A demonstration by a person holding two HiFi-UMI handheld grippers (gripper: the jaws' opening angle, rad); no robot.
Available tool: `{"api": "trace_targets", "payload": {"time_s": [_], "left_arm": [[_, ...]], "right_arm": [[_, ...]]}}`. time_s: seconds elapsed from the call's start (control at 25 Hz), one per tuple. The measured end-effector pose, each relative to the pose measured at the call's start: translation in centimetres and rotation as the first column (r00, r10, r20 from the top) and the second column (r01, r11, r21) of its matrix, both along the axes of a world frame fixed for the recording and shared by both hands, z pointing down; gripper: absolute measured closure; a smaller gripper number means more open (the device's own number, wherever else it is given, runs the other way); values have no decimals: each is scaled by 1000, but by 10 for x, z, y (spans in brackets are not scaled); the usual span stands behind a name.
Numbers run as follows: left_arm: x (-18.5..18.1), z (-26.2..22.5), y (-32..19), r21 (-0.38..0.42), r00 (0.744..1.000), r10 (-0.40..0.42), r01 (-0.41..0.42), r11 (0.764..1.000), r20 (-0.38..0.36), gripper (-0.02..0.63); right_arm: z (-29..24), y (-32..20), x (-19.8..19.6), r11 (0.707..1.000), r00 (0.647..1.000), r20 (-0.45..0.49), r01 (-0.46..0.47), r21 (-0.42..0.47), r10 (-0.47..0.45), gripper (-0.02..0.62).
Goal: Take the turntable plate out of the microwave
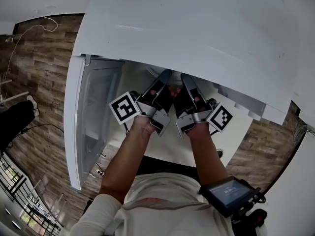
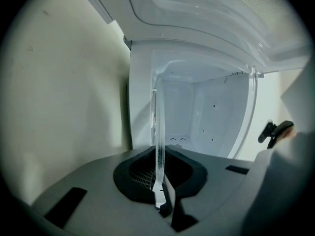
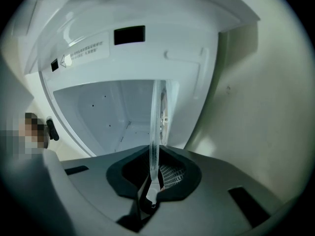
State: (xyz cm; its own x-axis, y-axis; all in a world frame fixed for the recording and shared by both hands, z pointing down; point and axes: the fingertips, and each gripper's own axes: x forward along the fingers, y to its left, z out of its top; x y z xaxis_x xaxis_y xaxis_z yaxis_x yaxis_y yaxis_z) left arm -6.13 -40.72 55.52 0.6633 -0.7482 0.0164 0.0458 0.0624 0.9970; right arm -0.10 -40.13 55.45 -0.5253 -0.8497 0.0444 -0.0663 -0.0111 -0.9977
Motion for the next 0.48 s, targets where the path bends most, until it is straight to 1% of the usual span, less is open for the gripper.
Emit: {"api": "trace_targets", "payload": {"time_s": [0.32, 0.48], "left_arm": [[1, -11, 3, 38, 1000, -7, 7, 999, -3, 568], [0, -16, 2, 43, 1000, -9, 9, 999, 1, 568]], "right_arm": [[-11, 2, 1, 999, 1000, 4, 8, 43, -8, 560], [-16, 2, 0, 998, 1000, 12, 14, 55, -14, 560]]}}
